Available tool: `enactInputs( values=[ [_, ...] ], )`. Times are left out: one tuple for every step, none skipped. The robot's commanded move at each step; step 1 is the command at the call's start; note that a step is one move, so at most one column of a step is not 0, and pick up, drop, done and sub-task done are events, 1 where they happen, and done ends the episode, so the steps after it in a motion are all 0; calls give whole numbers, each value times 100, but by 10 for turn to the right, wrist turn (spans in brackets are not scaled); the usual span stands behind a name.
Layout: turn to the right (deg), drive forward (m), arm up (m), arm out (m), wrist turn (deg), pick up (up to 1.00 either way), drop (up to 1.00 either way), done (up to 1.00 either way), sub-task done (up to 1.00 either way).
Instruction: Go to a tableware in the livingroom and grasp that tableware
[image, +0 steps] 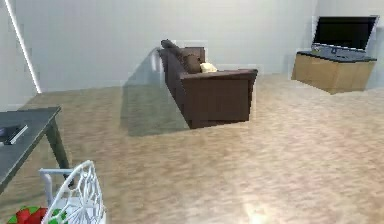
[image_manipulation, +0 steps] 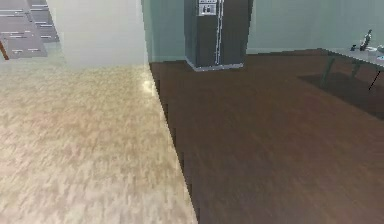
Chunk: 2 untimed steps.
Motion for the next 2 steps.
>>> enactInputs(
  values=[
    [-450,0,0,0,0,0,0,0,0],
    [-450,0,0,0,0,0,0,0,0]
  ],
)
